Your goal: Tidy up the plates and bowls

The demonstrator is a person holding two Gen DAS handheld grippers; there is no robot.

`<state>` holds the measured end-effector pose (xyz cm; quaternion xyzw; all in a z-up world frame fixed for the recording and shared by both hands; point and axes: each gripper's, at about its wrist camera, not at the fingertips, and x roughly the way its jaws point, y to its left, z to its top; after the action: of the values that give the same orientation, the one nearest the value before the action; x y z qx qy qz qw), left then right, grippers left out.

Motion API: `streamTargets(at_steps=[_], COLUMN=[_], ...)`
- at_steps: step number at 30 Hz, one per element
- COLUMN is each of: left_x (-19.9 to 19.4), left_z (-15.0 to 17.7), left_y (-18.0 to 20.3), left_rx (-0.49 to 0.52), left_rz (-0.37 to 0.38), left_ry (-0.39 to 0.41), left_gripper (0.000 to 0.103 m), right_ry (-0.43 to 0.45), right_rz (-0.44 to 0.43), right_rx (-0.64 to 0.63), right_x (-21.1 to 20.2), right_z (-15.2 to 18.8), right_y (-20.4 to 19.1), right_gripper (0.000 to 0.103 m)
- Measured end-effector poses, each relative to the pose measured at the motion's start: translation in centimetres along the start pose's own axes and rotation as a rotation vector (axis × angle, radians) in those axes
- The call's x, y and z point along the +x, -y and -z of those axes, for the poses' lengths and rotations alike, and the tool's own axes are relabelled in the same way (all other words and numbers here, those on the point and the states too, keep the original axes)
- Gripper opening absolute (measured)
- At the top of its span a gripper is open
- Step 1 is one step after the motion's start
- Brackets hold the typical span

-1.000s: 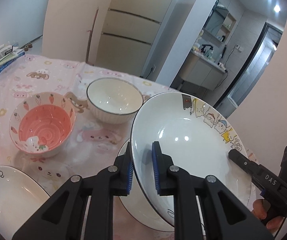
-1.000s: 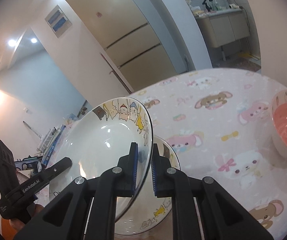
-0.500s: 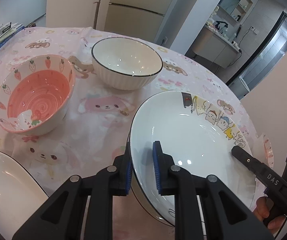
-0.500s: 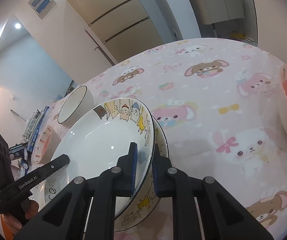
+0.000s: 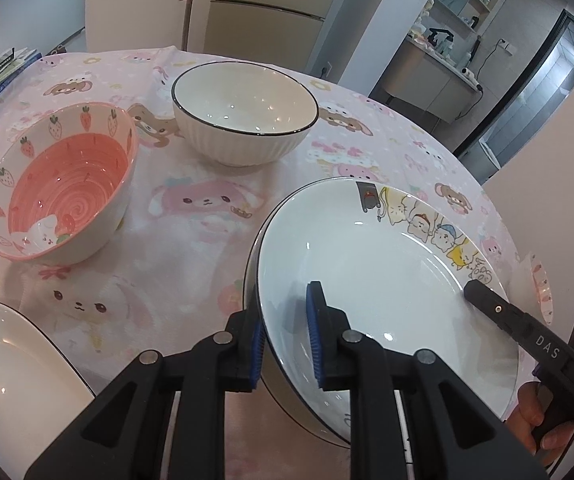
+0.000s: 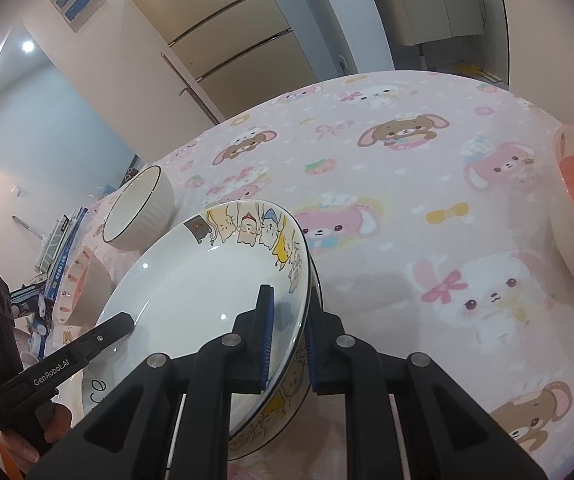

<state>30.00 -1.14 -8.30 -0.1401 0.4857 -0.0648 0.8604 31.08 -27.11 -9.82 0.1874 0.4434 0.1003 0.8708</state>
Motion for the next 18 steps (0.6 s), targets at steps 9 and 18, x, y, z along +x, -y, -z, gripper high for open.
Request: streamTargets(at_steps=[9, 18], left_x=[-0.2, 0.3], left_z=[0.1, 0.6], left_y=[0.4, 1.1], left_rx=[0.024, 0.045], left_rz=[0.009, 0.042], left_ry=[0.009, -0.019], left_gripper=[0.017, 0.018], right_ry=[0.022, 0.047], right_rz=[0.035, 0.07], right_rx=[-0.036, -0.039], right_x=[-0.8, -1.9], right_z=[0.1, -0.2], right_y=[-0.6, -0.3], right_gripper=[0.016, 0.016])
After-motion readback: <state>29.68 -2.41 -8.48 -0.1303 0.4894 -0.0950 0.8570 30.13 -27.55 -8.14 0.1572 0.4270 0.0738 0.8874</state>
